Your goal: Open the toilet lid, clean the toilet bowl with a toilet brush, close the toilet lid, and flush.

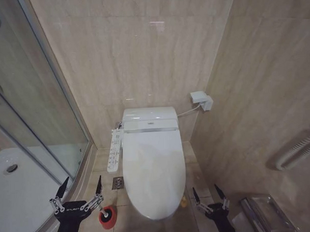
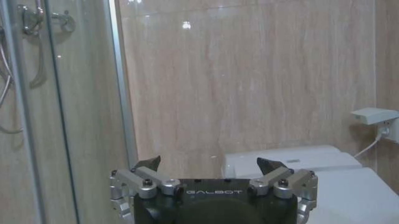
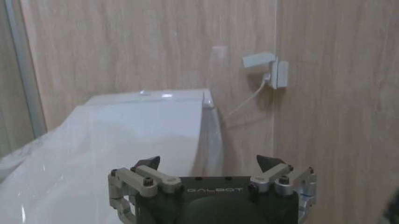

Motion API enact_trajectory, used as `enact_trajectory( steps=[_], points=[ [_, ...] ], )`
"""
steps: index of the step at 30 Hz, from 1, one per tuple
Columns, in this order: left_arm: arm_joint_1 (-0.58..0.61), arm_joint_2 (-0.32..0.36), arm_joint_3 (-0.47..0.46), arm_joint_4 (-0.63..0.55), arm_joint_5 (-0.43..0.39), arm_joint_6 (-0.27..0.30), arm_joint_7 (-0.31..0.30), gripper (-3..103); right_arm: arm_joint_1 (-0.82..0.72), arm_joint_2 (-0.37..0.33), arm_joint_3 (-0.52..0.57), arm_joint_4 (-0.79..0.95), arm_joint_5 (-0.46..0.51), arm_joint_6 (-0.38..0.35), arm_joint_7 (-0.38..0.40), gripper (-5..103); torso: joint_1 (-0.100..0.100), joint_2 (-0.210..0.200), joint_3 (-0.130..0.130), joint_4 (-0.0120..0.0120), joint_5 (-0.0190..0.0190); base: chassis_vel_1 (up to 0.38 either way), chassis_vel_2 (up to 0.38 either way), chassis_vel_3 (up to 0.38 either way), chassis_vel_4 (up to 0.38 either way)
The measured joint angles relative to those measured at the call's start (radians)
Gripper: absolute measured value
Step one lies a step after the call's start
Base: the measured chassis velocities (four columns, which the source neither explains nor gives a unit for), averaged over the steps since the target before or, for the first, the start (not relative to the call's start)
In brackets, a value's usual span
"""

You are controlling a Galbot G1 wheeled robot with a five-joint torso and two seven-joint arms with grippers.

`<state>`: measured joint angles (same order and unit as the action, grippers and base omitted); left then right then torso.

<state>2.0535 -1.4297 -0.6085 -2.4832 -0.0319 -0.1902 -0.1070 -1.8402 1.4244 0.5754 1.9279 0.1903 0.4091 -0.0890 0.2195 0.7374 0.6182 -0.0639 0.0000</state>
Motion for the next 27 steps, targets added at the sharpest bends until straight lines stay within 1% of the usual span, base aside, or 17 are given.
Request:
enact_trajectory(
  steps=[3,4,9,10,12,13,16,22,25,27],
  points=[
    [0.0,0.0,0.0,0.0,0.0,0.0,0.0,100,0.024,0.004,-0.006,-0.074,-0.006,0.015,-0.01,100,0.0,0.0,0.0,0.0003,-0.0001,0.029,-0.004,-0.012,0.021],
    [0.0,0.0,0.0,0.0,0.0,0.0,0.0,100,0.024,0.004,-0.006,-0.074,-0.006,0.015,-0.01,100,0.0,0.0,0.0,0.0003,-0.0001,0.0,0.0,0.0,0.0],
    [0.0,0.0,0.0,0.0,0.0,0.0,0.0,100,0.091,0.017,-0.035,-0.231,-0.021,0.021,-0.026,100,0.001,-0.001,0.001,0.0,0.0001,0.0,0.0,0.0,0.0],
    [0.0,0.0,0.0,0.0,0.0,0.0,0.0,100,0.091,0.017,-0.035,-0.231,-0.021,0.021,-0.026,100,0.001,-0.001,0.001,0.0,0.0001,0.0,0.0,0.0,0.0],
    [0.0,0.0,0.0,0.0,0.0,0.0,0.0,100,0.133,0.025,-0.047,-0.307,-0.036,0.027,-0.026,100,0.001,-0.001,0.001,0.0,0.0,0.0,0.0,0.0,0.0],
    [0.0,0.0,0.0,0.0,0.0,0.0,0.0,100,0.133,0.025,-0.047,-0.307,-0.036,0.027,-0.026,100,0.001,-0.001,0.001,0.0,0.0,0.0,0.0,0.0,0.0],
    [0.0,0.0,0.0,0.0,0.0,0.0,0.0,100,0.196,0.035,-0.054,-0.411,-0.074,0.046,-0.026,100,0.001,-0.001,0.0,0.0001,0.0,0.0,0.0,0.0,0.0],
    [0.0,0.0,0.0,0.0,0.0,0.0,0.0,100,0.257,0.042,-0.059,-0.51,-0.101,0.077,-0.023,100,0.001,-0.001,0.001,0.0,-0.0001,0.0,0.0,0.0,0.0],
    [0.0,0.0,0.0,0.0,0.0,0.0,0.0,100,0.316,0.045,-0.053,-0.582,-0.123,0.111,-0.02,100,0.001,-0.001,0.001,0.0001,0.0,0.0,0.0,0.0,0.0],
    [0.0,0.0,0.0,0.0,0.0,0.0,0.0,100,0.332,0.046,-0.052,-0.598,-0.123,0.114,-0.017,100,0.001,-0.001,0.001,0.0001,0.0,0.0,0.0,0.0,0.0]
  ],
)
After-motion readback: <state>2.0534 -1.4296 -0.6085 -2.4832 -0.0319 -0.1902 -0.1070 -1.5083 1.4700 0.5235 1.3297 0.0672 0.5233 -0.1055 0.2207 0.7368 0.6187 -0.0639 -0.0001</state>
